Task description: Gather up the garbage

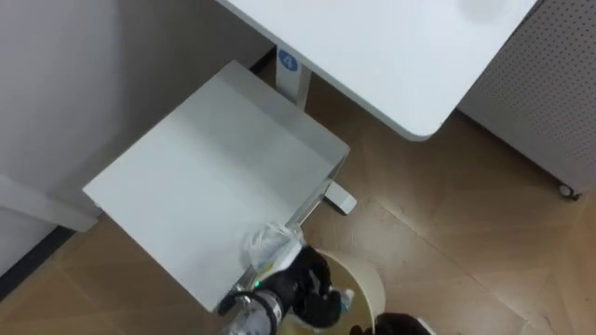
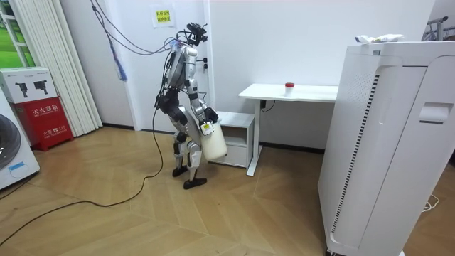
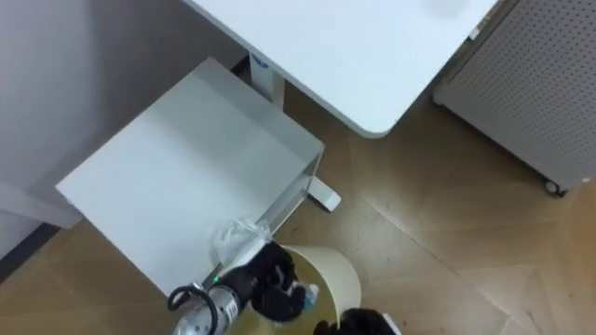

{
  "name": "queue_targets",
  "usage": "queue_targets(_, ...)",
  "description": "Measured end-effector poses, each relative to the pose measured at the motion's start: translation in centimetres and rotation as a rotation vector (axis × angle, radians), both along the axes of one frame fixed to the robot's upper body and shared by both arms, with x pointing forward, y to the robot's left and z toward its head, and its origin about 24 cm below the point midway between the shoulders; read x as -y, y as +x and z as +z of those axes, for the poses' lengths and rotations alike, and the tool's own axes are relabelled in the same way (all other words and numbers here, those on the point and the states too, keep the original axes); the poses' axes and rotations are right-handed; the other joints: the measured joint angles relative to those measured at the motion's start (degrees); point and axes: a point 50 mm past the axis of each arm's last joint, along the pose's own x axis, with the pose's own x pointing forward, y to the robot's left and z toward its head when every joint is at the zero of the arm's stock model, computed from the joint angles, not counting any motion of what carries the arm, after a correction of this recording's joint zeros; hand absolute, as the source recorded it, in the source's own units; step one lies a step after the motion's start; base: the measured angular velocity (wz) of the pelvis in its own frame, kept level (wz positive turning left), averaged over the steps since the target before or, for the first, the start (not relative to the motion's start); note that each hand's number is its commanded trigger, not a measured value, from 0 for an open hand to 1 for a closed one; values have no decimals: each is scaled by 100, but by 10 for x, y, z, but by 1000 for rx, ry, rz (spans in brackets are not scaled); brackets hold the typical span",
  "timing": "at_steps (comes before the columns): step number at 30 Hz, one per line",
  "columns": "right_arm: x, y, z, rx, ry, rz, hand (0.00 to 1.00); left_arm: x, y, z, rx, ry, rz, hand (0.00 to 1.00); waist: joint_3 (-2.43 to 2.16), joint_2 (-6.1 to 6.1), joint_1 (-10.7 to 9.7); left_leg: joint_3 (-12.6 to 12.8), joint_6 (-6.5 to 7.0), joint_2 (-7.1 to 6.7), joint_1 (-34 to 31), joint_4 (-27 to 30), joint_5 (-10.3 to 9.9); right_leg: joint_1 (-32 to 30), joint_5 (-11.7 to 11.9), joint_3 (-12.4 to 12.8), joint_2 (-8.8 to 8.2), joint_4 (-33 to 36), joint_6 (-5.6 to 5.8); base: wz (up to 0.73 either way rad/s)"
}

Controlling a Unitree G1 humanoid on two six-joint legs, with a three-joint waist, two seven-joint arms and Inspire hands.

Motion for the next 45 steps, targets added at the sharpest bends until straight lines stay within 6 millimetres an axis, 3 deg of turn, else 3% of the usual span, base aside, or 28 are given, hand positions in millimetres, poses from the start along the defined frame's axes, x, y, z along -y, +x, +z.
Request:
queue_targets(5, 0, -1, 0, -7, 10, 6, 100, 0, -6, -5, -41, -11, -14, 100, -7, -10, 22, -1, 4, -23, 26, 9, 3, 3, -1, 28, 17, -1, -2, 0)
queue_targets(6, 0, -1, -1, -10, 8, 9, 100, 0, -6, -5, -45, -11, -17, 95, -9, -13, 21, -1, 9, -28, 38, 9, 6, 4, -1, 32, 15, 7, -2, 0)
queue_targets(7, 0, -2, -1, -12, 8, 8, 100, 0, -6, -6, -48, -11, -19, 62, -10, -13, 18, 0, 11, -29, 43, 11, 7, 8, 0, 32, 13, 11, -1, 0)
queue_targets(8, 1, -3, -2, -17, 8, 7, 100, 0, -7, -7, -57, -10, -25, 20, -12, -15, 16, -1, 14, -29, 62, 15, 9, 28, 1, 28, 10, 13, -1, 0)
queue_targets(9, 1, -6, -4, -26, 8, 5, 100, -1, -8, -8, -67, -10, -27, 0, -29, -21, 17, -2, 16, -28, 77, 17, 10, 45, 2, 25, 8, 13, -2, 0)
queue_targets(12, 2, -11, -7, -45, 8, 1, 100, -2, -13, -14, -98, -8, -32, 0, -72, -53, 21, 7, 19, -36, 142, 9, 12, 106, 6, 29, 1, 10, 4, 0)
queue_targets(17, 4, -16, -10, -65, 4, -6, 100, -3, -20, -19, -139, -14, -46, 0, -93, -68, 25, 31, 41, -63, 344, -85, 26, 311, 29, 19, -16, -86, 33, 0)
queue_targets(20, 6, -17, -11, -75, 10, 3, 100, -6, -25, -24, -163, -6, -54, 0, -149, -52, 23, 47, 56, -64, 387, -190, 51, 350, 105, 42, 29, -219, 55, -5)
queue_targets(28, 10, -19, -12, -87, 9, -2, 100, -15, -33, -31, -201, 38, -89, 0, -153, -41, 52, 47, 70, -75, 439, -264, 61, 437, 138, 21, 19, -292, 83, 0)
queue_targets(32, 16, -24, -15, -110, 9, -9, 100, -25, -41, -39, -242, 64, -94, 0, -149, -30, 63, 50, 65, -78, 800, -370, 58, 814, 134, -7, 23, -423, 88, 0)
queue_targets(37, 31, -35, -19, -141, 7, -32, 100, -31, -51, -46, -267, 62, -82, 0, -159, 49, 255, 62, 28, -87, 1278, -534, 34, 1273, 132, -22, 44, -644, 98, -3)
queue_targets(39, 39, -42, -20, -148, 13, -58, 100, -30, -55, -45, -261, 40, -81, 0, -210, 108, 349, 75, -9, -77, 1453, -560, -3, 1393, 134, 43, 94, -701, 100, -16)
queue_targets(41, 41, -45, -21, -155, 4, -46, 100, -31, -54, -41, -237, 27, -86, 0, -227, 115, 419, 61, -55, -70, 1602, -557, -44, 1484, 137, 160, 160, -714, 95, -42)
queue_targets(43, 43, -48, -23, -167, -6, -38, 100, -30, -54, -37, -213, -8, -73, 0, -239, 90, 624, -105, -135, -131, 1841, -565, -123, 1570, 139, 467, 286, -696, 91, -87)
queue_targets(44, 44, -52, -24, -178, -14, -24, 100, -32, -55, -33, -195, -44, -50, 0, -245, 84, 722, -470, -210, -227, 2036, -639, -168, 1640, 140, 710, 374, -693, 90, -110)
queue_targets(45, 45, -50, -22, -168, -29, 10, 100, -33, -57, -31, -180, -65, -36, 0, -280, 86, 769, -826, -257, -324, 2202, -742, -196, 1730, 140, 911, 439, -692, 91, -103)
